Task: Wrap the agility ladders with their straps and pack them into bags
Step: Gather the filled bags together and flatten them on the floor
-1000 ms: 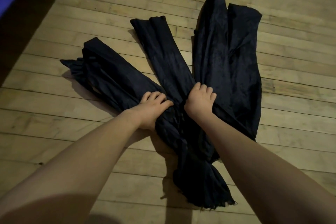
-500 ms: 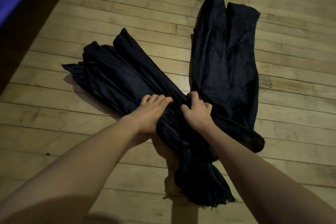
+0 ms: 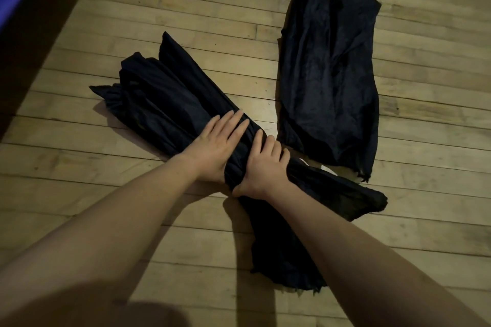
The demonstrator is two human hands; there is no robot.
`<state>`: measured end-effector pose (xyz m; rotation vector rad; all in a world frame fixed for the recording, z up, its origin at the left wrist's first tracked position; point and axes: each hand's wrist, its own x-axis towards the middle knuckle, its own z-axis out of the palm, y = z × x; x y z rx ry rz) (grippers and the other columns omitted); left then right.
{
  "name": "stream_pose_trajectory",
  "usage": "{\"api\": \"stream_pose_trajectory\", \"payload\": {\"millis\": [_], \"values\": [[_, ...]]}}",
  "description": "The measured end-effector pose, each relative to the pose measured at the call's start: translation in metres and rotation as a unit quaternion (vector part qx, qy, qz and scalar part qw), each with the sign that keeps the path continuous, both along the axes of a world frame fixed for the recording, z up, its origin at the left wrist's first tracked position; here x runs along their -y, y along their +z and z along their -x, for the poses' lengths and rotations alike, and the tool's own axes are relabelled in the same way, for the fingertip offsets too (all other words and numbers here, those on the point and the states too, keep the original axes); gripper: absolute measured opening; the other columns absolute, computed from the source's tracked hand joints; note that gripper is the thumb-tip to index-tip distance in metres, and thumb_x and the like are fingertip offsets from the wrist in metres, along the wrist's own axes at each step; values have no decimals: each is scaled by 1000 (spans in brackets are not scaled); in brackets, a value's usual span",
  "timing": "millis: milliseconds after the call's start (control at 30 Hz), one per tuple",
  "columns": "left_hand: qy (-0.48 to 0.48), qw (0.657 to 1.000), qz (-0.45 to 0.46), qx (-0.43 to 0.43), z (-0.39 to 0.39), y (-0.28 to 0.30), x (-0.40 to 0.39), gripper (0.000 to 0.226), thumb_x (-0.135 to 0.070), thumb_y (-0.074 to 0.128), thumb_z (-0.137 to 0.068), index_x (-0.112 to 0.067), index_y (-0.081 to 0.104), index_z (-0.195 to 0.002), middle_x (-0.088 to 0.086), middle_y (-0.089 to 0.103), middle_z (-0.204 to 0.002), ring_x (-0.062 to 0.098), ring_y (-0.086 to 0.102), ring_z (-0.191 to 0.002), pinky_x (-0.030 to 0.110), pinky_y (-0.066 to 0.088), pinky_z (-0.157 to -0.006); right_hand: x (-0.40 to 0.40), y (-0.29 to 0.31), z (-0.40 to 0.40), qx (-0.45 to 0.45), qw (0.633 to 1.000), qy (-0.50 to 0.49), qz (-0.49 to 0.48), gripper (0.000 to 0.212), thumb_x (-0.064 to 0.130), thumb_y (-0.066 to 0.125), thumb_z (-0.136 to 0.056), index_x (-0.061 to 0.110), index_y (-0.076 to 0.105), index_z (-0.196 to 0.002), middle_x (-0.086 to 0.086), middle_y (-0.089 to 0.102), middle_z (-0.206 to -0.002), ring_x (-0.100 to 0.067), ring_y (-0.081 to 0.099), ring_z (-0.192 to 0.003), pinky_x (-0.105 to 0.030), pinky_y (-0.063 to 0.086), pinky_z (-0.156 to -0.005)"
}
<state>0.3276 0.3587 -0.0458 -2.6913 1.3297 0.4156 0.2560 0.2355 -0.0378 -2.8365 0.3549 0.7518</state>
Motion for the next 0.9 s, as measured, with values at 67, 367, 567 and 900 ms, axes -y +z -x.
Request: {"api": "stream_pose_trajectory", "payload": {"millis": [67,367,567,900], "values": [[-32,998,-62,5,-11,5,1,139,-73,66,-65,-6,-24,-147,16,-25,-156,30,-22,-144,43,-15,-115,4,-1,2,15,1000,6,-16,143,58,82,-56,6,-13,-150,-19,7,-152,-37,11,-141,-52,12,-115],[-80,981,-166,54,-27,17,12,138,-60,77,-62,-10,-17,-149,18,-4,-158,36,-9,-146,49,-9,-116,22,0,12,41,997,54,-48,135,55,79,-58,9,-8,-151,-18,14,-148,-36,18,-137,-48,13,-115],[-71,991,-105,37,3,12,15,127,-62,73,-59,-9,2,-149,13,22,-144,34,19,-134,46,9,-117,40,1,42,62,989,120,-62,118,51,75,-61,26,4,-152,-19,18,-146,-36,19,-136,-45,12,-113],[44,997,-54,-36,69,7,7,128,-62,75,-56,-13,1,-148,8,22,-141,30,21,-131,46,14,-112,55,6,79,88,977,119,-151,78,64,42,-69,30,33,-139,-10,21,-148,-24,15,-137,-43,8,-113]]}}
